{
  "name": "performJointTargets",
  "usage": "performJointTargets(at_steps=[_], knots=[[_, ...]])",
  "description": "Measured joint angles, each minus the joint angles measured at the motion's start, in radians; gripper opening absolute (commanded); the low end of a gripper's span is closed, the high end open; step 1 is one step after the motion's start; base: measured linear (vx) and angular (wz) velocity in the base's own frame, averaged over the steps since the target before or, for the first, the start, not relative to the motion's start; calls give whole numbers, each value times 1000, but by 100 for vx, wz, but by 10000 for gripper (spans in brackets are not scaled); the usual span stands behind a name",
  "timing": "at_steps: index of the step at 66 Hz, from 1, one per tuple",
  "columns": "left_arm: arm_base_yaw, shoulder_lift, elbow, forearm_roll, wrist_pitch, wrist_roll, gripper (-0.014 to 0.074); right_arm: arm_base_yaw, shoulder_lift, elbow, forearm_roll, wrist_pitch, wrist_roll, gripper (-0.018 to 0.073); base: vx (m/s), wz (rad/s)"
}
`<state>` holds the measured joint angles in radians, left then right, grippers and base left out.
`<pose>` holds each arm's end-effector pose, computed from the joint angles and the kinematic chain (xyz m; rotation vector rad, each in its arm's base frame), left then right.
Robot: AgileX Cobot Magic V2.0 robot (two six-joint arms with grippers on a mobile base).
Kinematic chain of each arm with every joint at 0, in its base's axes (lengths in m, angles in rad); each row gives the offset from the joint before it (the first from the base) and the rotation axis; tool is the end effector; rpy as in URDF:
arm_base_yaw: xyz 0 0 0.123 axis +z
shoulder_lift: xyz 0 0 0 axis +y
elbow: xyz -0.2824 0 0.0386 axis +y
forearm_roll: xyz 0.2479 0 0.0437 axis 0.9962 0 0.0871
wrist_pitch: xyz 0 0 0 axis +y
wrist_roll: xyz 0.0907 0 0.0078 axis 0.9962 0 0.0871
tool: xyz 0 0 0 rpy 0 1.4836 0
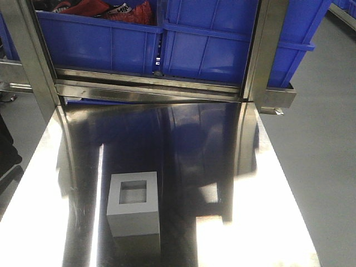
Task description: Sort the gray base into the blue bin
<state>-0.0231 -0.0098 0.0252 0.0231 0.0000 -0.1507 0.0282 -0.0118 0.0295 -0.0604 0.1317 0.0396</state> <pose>0.0566 -0.0013 0.2051 -0.0783 1.4981 -0.1213 0.0566 0.0009 0.1918 -0.0335 1.6324 -0.0004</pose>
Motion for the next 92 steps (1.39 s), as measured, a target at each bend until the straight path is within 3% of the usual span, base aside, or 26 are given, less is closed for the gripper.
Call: performJointTargets(at_steps=[22, 54, 69, 92], knots=[[0, 24, -172, 0, 39, 0, -6, 0, 0, 0, 0, 0, 0, -9, 0, 0], [0, 426, -469, 0, 405, 0, -6, 0, 0, 0, 0, 0, 0, -9, 0, 0], [0, 537, -491, -1, 527, 0, -6, 0, 0, 0, 0, 0, 0, -9, 0, 0], [0, 553, -491, -1, 536, 0, -3, 0, 0, 0, 0, 0, 0, -9, 0, 0]])
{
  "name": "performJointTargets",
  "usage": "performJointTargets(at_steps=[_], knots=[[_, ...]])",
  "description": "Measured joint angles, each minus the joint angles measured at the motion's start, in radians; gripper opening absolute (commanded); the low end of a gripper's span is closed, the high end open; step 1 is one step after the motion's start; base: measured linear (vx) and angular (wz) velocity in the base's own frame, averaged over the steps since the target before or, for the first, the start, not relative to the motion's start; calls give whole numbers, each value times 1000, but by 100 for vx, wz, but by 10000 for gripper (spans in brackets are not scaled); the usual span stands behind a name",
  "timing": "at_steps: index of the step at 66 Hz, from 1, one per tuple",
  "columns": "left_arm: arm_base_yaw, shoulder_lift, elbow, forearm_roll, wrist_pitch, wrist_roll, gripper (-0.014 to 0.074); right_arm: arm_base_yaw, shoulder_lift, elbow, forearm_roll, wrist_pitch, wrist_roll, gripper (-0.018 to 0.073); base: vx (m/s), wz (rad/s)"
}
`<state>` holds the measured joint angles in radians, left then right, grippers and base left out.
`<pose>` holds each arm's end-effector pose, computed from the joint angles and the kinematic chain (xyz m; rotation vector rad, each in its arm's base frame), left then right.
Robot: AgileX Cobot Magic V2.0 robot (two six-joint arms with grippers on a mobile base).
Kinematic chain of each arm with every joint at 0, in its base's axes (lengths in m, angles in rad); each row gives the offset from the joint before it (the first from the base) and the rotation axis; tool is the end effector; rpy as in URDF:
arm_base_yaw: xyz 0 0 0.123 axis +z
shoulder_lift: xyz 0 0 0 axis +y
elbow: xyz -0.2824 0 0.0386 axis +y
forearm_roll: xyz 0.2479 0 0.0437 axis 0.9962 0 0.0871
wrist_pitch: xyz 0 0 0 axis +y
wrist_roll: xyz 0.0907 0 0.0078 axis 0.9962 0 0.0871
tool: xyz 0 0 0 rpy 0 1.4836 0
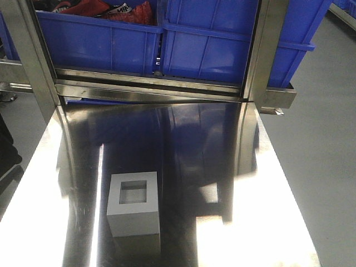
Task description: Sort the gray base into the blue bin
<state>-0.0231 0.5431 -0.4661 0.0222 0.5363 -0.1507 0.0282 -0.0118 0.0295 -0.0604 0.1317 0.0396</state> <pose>0.1074 -0.0014 0.2807 -0.1206 2.0943 -0.0815 0.0566 0.0009 0.1918 -0.0335 1.6324 -0.0004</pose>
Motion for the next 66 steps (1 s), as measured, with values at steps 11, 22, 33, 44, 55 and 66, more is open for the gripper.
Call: performJointTargets(at_steps=[11, 22, 33, 44, 55, 66], knots=[[0, 0, -1, 0, 24, 0, 1, 0, 0, 0, 0, 0, 0, -9, 0, 0], [0, 0, -1, -1, 27, 0, 15, 0, 0, 0, 0, 0, 0, -9, 0, 0], [0, 0, -1, -1, 27, 0, 91, 0, 0, 0, 0, 0, 0, -9, 0, 0], [0, 0, -1, -1, 34, 0, 247, 0, 0, 0, 0, 0, 0, -9, 0, 0], [0, 0, -1, -2, 34, 0, 393, 0, 0, 0, 0, 0, 0, -9, 0, 0], [0, 0, -1, -2, 34, 0, 417, 0, 0, 0, 0, 0, 0, -9, 0, 0]])
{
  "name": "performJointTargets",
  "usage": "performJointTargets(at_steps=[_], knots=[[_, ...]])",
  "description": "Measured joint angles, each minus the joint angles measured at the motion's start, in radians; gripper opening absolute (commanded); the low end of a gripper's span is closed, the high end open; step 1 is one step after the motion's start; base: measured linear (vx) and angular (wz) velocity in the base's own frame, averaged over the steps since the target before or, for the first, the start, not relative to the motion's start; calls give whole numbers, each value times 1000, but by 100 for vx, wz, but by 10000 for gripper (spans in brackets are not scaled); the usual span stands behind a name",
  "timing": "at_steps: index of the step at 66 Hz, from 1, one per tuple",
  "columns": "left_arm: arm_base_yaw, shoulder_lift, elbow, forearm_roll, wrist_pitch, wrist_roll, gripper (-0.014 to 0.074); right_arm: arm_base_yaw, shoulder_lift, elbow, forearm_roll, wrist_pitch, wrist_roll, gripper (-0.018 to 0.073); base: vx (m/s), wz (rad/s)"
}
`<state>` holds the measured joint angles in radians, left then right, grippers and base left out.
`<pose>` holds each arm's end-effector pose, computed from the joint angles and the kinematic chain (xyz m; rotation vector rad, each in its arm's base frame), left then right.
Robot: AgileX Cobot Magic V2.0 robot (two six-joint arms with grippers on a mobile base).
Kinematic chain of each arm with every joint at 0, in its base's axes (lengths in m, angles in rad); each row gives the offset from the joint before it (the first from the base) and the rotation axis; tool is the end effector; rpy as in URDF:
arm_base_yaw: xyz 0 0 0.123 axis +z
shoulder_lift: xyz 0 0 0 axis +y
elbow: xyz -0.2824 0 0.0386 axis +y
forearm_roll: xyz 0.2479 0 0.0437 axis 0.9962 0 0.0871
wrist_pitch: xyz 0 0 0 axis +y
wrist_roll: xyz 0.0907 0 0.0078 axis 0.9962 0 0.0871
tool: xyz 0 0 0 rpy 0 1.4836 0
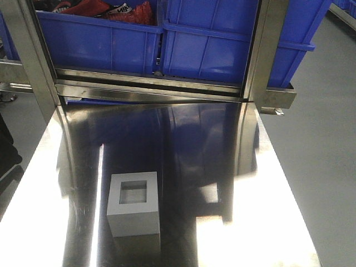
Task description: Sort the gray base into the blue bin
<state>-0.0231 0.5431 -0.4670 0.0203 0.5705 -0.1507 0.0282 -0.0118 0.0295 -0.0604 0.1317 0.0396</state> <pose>0.1058 -0.0014 0.2783 -0.1242 2.1275 -0.0807 0.0566 0.0009 0.1918 -0.0335 1.6324 -0.0004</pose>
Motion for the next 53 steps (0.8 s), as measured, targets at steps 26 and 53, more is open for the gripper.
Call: performJointTargets(at_steps=[26, 53], knots=[[0, 0, 0, -20, -20, -23, 415, 0, 0, 0, 0, 0, 0, -9, 0, 0], [0, 214, -216, -472, 78, 374, 415, 0, 0, 0, 0, 0, 0, -9, 0, 0]])
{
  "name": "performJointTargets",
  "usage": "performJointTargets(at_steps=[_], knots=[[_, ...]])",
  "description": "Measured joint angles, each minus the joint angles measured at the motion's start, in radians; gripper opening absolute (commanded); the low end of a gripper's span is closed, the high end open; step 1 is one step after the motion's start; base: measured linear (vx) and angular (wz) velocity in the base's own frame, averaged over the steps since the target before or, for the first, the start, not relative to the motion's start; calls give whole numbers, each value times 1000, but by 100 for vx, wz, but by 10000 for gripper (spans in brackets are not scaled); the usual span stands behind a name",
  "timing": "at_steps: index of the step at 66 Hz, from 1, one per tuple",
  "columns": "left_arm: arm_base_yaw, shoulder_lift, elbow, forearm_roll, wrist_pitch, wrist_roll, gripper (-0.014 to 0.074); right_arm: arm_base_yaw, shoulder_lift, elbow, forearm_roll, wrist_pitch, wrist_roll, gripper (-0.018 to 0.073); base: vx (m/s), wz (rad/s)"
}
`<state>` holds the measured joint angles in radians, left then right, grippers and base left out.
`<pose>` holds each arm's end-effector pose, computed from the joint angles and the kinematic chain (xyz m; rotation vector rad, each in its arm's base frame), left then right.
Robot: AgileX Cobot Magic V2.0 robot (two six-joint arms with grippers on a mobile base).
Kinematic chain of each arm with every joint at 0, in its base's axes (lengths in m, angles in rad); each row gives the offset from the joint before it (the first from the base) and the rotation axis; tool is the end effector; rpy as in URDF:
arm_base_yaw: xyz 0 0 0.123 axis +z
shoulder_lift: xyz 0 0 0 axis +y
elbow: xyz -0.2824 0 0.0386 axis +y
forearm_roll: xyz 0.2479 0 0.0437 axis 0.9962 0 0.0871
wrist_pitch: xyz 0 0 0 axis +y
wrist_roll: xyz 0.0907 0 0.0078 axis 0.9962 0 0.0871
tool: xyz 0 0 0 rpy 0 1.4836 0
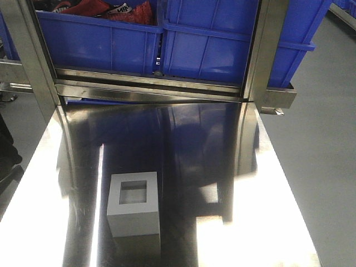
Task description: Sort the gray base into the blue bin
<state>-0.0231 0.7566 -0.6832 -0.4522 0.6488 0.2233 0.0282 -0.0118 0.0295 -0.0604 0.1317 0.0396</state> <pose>0.1441 -0.0274 0.3218 0.0229 2.1570 -0.3857 0.0566 0.0009 0.1918 -0.0335 1.6324 -0.0004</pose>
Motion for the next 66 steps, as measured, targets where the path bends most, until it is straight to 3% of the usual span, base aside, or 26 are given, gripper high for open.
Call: performJointTargets(at_steps=[10, 20, 46, 66], knots=[[0, 115, -77, -223, 47, 200, 415, 0, 0, 0, 0, 0, 0, -9, 0, 0], [-16, 196, -126, -283, 52, 261, 415, 0, 0, 0, 0, 0, 0, -9, 0, 0], [-202, 378, -180, -294, 27, 241, 415, 0, 0, 0, 0, 0, 0, -9, 0, 0], [-337, 526, -181, -106, -61, 46, 415, 0, 0, 0, 0, 0, 0, -9, 0, 0]])
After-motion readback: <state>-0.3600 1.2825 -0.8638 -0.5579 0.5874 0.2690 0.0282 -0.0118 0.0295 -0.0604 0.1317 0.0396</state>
